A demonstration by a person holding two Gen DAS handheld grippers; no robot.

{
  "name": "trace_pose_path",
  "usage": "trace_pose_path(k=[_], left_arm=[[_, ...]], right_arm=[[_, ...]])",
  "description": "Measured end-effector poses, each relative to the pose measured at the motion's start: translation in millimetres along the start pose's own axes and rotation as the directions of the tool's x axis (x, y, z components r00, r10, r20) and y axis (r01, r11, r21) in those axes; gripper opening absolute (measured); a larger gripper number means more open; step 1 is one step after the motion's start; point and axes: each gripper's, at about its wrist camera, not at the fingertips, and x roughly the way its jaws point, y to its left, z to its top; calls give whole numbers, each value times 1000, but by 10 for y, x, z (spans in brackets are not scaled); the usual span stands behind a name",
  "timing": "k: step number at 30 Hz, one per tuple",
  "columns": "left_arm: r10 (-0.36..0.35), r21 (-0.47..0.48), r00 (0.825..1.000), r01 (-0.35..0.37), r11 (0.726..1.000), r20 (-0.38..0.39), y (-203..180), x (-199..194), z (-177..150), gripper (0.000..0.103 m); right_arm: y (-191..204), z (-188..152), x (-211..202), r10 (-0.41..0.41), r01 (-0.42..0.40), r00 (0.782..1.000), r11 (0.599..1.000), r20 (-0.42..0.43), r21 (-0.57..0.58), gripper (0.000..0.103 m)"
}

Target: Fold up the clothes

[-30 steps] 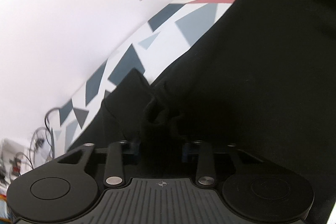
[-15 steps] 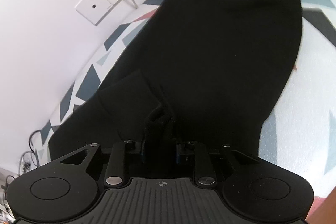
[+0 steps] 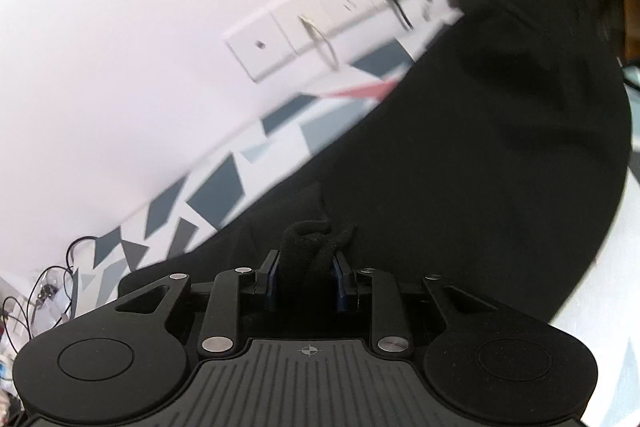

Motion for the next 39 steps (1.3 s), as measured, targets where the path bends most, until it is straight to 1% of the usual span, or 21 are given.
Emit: trace_pose_path(k=[1,3,4,5,6,7,10,11,13,15,17,19,21,25,27,30,31,33,35,38,39], left_arm=[[-10,-39,1000,10,999,-8,44,-20,7,88],[-30,-121,999,27,992,-21,140,-80,35,87],[-21,-153,1000,19,988,-10,171,-152,70,87],[-5,-166,999,11,986,33,178,-252,124,87],[9,-180,997,4,984,76,185,-350,181,87],[0,-180,994,21,984,113,179,-416,266,87],[-78,-201,984,110,973,162,125,-392,530,88],[-105,-207,982,137,969,158,68,-314,602,88],[-135,-196,984,156,968,117,-139,-87,716,88],[-138,-169,988,148,974,69,-387,143,779,88],[-116,-130,993,118,984,17,-650,343,819,88],[-100,-89,995,98,991,-17,-863,494,839,88],[-86,-64,995,83,994,-46,-1013,612,863,88],[-43,-55,995,38,998,-94,-1205,787,893,88],[-7,-49,994,2,999,-105,-1284,851,901,91],[50,-44,991,-56,997,-126,-1318,931,891,103],[61,-54,989,-68,996,-133,-1305,950,889,103],[48,-98,986,-64,993,-157,-1254,959,879,103],[50,-128,984,-72,989,-171,-1232,960,862,103],[84,-132,981,-108,985,-174,-1294,936,854,103],[96,-131,980,-119,984,-173,-1323,929,858,103]], right_arm=[[-27,13,25,-6,6,1000,1000,-7,2,25],[-143,-49,60,-46,46,999,999,-27,12,33],[-206,-80,45,-72,72,997,997,-31,24,50],[-268,-92,-6,-88,89,996,995,-22,38,60],[-330,-53,-69,-94,93,996,994,2,56,61],[-392,-13,-132,-100,98,995,992,26,75,62],[-577,107,-320,-120,107,988,985,98,132,72],[-639,147,-383,-128,109,984,982,122,151,73],[-773,227,-511,-146,114,975,975,168,190,73],[-980,289,-643,-175,129,963,967,203,220,77],[-1223,328,-727,-200,141,952,959,232,246,82],[-1509,379,-764,-218,146,944,949,248,278,82],[-1795,450,-713,-210,130,947,943,243,305,82],[-2236,622,-502,-119,47,972,944,205,326,83],[-2333,713,-345,-111,47,976,949,190,313,83],[-2413,823,-177,-96,33,973,958,211,286,88],[-2425,865,-129,-83,19,973,959,217,282,89],[-2455,942,-27,-48,-21,971,958,233,287,93],[-2455,1000,47,-37,-39,967,956,250,291,102],[-2415,1063,126,-65,-10,961,962,268,272,101],[-2398,1078,151,-82,11,960,966,269,257,94]])
